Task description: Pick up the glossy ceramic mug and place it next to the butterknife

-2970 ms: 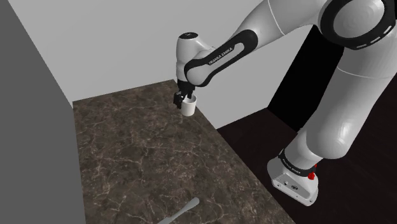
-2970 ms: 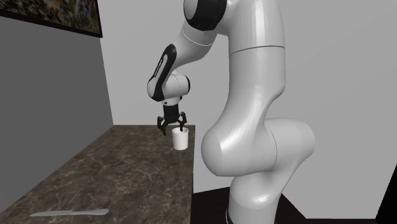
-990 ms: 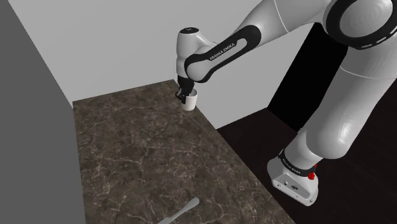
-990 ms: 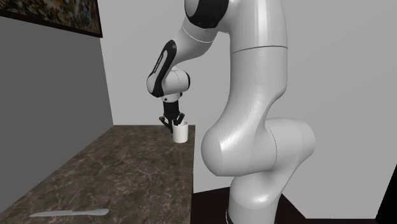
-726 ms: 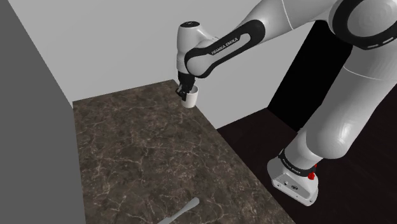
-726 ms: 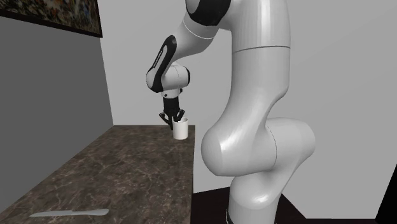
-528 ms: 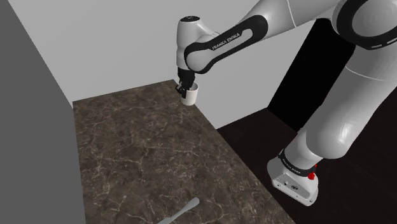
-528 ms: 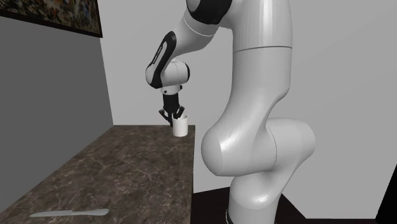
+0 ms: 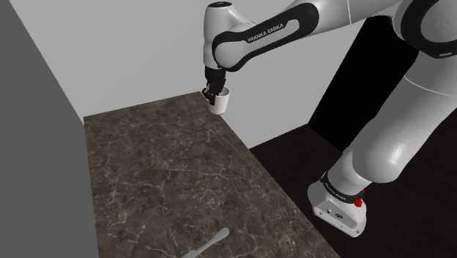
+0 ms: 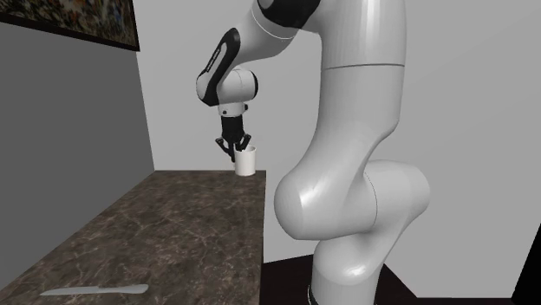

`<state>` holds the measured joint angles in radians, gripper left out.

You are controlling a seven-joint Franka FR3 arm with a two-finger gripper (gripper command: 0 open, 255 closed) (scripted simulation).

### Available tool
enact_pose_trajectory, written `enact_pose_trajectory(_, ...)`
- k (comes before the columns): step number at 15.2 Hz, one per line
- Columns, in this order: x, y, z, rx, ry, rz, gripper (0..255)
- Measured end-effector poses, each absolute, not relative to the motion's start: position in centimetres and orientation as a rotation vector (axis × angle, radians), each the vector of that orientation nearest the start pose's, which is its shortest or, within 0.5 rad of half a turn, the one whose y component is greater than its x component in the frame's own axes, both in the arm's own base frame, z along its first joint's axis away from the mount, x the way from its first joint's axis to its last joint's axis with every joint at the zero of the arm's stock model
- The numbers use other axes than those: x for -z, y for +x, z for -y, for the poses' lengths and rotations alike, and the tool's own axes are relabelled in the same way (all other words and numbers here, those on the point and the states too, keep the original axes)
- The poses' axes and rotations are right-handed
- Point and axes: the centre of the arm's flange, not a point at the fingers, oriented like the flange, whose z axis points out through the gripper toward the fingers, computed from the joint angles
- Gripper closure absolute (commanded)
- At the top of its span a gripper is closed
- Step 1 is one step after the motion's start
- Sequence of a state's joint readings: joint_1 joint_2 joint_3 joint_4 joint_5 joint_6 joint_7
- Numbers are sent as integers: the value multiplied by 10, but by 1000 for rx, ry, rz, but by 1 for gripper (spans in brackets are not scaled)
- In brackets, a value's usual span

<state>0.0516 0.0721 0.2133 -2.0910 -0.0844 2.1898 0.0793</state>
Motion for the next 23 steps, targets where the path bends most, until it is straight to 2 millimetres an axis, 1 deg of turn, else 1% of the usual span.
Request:
enact_pose_trajectory(9,-438,544,-143,60,-3168,370,255)
enact_pose_trajectory(11,-443,528,-150,59,-3168,371,255)
enact_pose_trajectory(14,-445,499,-168,59,-3167,372,255)
enact_pose_trajectory(19,-442,437,-198,59,-3168,372,255)
enact_pose_trajectory(20,-444,427,-206,59,-3168,373,255)
enact_pose_trajectory(23,-446,391,-221,60,-3168,372,255)
